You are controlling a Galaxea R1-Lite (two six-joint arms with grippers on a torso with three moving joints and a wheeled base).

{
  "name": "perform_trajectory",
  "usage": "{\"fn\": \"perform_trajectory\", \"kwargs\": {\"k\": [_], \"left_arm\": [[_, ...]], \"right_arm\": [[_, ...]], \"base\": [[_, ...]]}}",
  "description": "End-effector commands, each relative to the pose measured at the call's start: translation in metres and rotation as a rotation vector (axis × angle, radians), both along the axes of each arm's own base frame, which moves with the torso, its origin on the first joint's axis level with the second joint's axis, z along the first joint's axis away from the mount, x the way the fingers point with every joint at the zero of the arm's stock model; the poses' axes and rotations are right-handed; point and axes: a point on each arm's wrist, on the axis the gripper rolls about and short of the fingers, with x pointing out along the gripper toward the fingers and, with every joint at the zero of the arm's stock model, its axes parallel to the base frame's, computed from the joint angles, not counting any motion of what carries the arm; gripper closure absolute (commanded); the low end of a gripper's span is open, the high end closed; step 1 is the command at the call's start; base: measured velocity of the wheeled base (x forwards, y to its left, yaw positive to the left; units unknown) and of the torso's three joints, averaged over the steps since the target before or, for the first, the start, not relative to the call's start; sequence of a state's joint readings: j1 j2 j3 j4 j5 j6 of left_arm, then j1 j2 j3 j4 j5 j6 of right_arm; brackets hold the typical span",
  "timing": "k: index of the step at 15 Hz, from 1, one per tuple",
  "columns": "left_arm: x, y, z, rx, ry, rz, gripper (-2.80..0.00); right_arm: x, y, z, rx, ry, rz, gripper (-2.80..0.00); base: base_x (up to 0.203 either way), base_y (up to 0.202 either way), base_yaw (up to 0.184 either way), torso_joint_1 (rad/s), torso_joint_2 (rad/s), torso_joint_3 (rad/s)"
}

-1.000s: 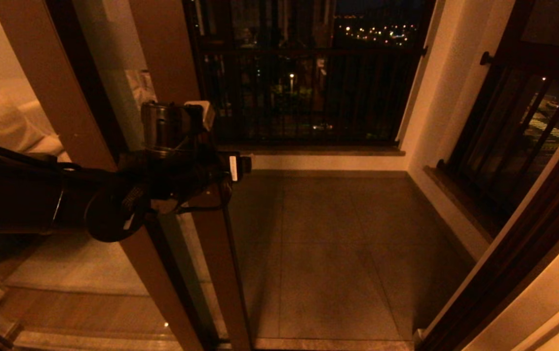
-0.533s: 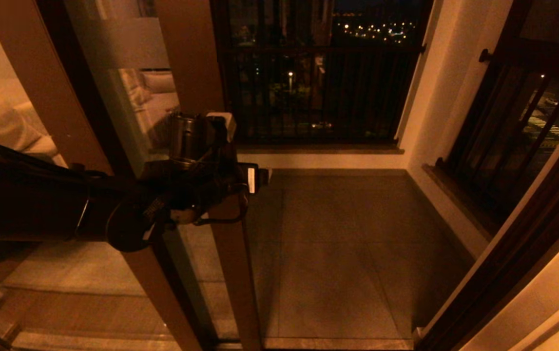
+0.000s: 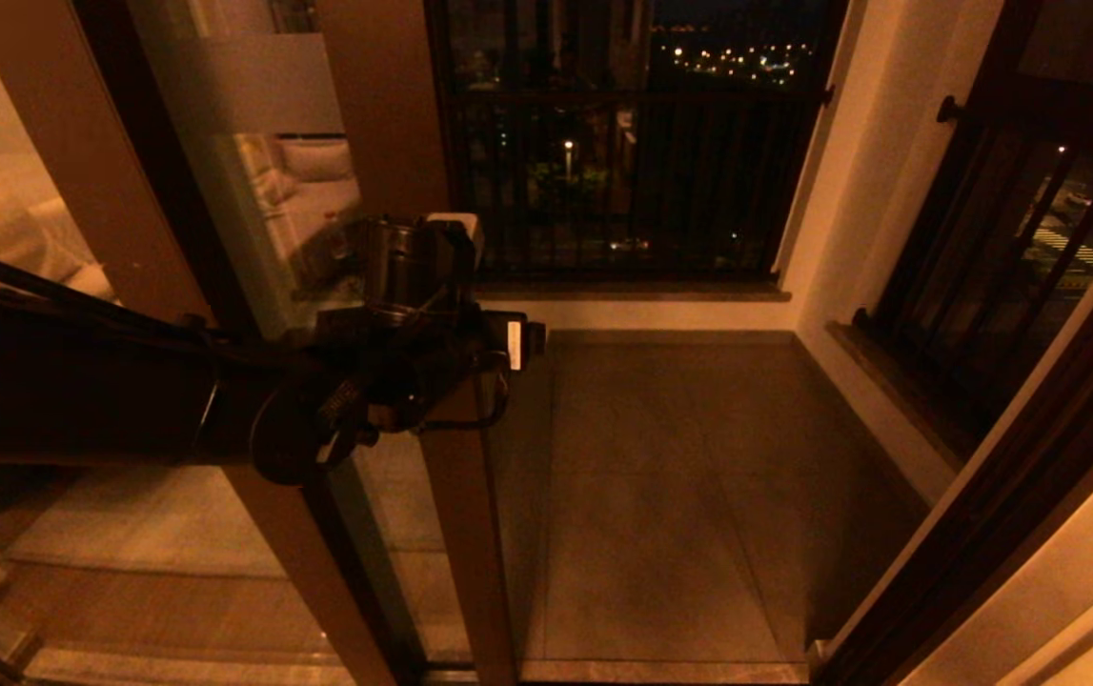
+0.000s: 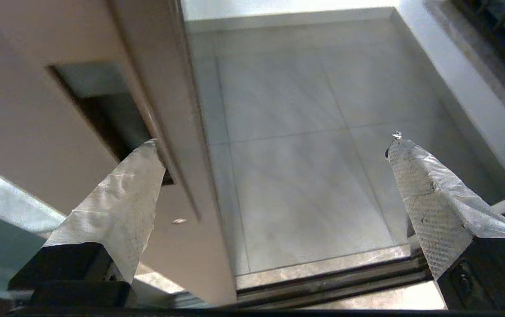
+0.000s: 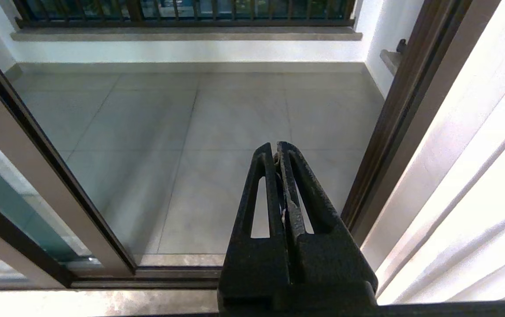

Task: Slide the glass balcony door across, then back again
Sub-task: Close the slid door

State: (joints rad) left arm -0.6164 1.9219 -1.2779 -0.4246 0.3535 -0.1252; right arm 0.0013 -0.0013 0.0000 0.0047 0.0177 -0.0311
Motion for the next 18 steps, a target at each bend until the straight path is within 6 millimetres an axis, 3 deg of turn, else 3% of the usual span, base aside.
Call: {"fn": "perform_trajectory", "kwargs": {"k": [1,14,18], "left_arm": [[0.001,-0.006,0.003,-0.010,-0.016,-0.009,-2.80],[-0.009,-0.026,0.005,0.006,-0.032,-0.068,-2.80],[-0.004,-0.034,0.006,0.002,-0.043,-0.072,-2.80]], "right_arm": [[0.000,0.000,0.000,-0.001,0.000,0.001,0.00],[0.000,0.000,0.000,-0.001,0.000,0.001,0.00],[0.000,0.000,0.000,-0.001,0.000,0.001,0.00]], "base": [[0.000,0.000,0.000,0.000,0.00,0.000],[0.000,0.000,0.000,0.000,0.00,0.000],[0.000,0.000,0.000,0.000,0.00,0.000]]}}
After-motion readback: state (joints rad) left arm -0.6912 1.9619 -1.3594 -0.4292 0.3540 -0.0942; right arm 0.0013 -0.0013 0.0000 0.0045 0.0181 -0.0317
